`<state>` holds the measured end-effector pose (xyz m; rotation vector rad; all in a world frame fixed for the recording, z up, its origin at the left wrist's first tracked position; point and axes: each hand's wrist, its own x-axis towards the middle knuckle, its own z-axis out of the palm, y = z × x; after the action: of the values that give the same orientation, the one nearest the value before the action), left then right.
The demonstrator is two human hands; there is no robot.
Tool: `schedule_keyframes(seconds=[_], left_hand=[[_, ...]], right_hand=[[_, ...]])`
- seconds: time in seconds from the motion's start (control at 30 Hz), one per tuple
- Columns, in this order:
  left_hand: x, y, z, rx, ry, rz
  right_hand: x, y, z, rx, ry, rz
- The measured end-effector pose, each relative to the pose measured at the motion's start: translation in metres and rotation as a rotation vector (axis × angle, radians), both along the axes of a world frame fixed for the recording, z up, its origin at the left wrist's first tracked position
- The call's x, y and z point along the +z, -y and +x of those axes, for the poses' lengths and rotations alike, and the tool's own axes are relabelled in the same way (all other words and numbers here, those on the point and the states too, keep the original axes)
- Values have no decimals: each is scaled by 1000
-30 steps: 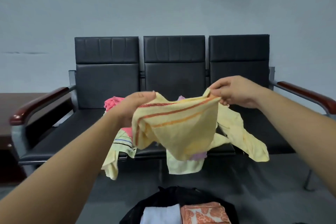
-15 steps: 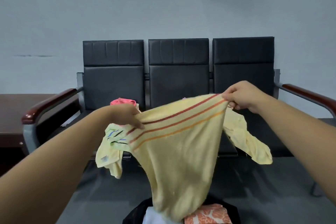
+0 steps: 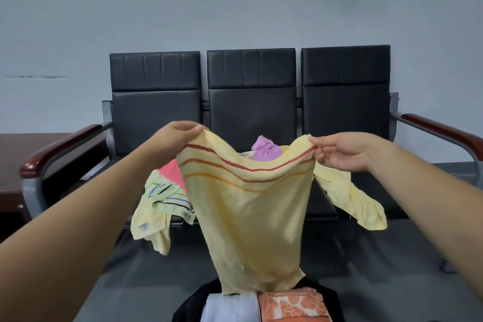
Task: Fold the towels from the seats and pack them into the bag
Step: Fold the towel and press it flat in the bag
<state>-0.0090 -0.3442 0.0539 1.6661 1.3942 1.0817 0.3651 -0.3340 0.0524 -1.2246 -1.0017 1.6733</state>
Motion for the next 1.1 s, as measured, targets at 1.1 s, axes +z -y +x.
schedule_keyframes(seconds=[1.1], left_hand=[[80, 15, 79, -341, -173, 73]], right_hand=[[54, 23, -54, -208, 554, 794]])
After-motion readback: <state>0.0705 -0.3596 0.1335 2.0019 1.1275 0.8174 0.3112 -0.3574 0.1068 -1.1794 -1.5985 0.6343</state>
